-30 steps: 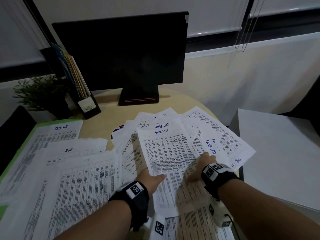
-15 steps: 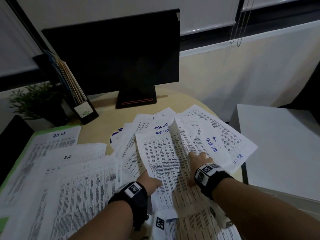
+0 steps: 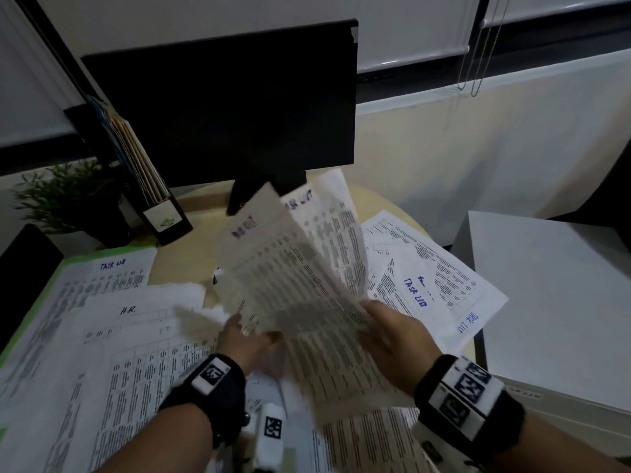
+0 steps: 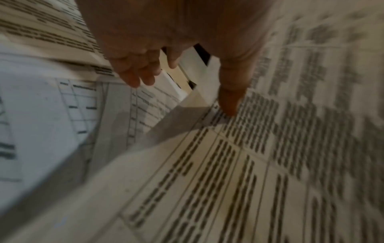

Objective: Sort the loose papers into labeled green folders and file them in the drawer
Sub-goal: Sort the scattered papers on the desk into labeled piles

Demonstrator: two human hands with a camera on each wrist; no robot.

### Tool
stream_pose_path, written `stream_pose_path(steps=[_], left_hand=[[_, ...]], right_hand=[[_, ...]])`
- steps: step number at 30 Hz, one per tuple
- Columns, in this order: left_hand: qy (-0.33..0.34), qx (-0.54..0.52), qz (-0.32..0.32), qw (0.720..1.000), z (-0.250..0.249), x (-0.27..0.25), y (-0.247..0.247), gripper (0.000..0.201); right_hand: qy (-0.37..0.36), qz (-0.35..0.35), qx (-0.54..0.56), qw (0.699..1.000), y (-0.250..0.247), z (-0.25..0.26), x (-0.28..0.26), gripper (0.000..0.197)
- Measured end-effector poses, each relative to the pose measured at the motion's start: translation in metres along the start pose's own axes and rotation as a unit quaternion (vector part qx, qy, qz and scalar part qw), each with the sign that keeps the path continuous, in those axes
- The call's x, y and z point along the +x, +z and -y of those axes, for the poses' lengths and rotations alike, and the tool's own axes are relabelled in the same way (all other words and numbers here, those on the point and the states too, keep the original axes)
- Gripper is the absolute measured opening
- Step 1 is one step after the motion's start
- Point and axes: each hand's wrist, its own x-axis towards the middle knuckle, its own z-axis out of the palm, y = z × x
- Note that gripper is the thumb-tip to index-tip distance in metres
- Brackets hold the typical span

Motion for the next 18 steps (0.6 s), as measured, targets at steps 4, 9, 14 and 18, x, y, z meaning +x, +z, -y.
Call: stream_pose_path(steps=[4, 9, 14, 18], left_hand=[[-0.004, -0.204, 0.099, 0.974, 0.000, 0.013, -0.026, 0.102], [-0.001, -0.216, 0.134, 0.967, 0.010, 0.015, -0.039, 0.038], [0.028, -0.052, 0.039, 0.998, 0.031, 0.026, -0.061, 0.040], [0.055, 0.057, 0.066, 0.995, 0.037, 0.025, -0.056, 0.040]], right_hand=[[0.046, 0.008, 0.164, 0.985, 0.006, 0.009, 0.003, 0.089], [0.185, 0.120, 0.078, 0.972, 0.027, 0.003, 0.021, 0.060], [0.332, 0.158, -0.104, 0.924, 0.015, -0.030, 0.027, 0.054], [0.428, 0.102, -0.268, 0.857, -0.009, -0.073, 0.028, 0.062]])
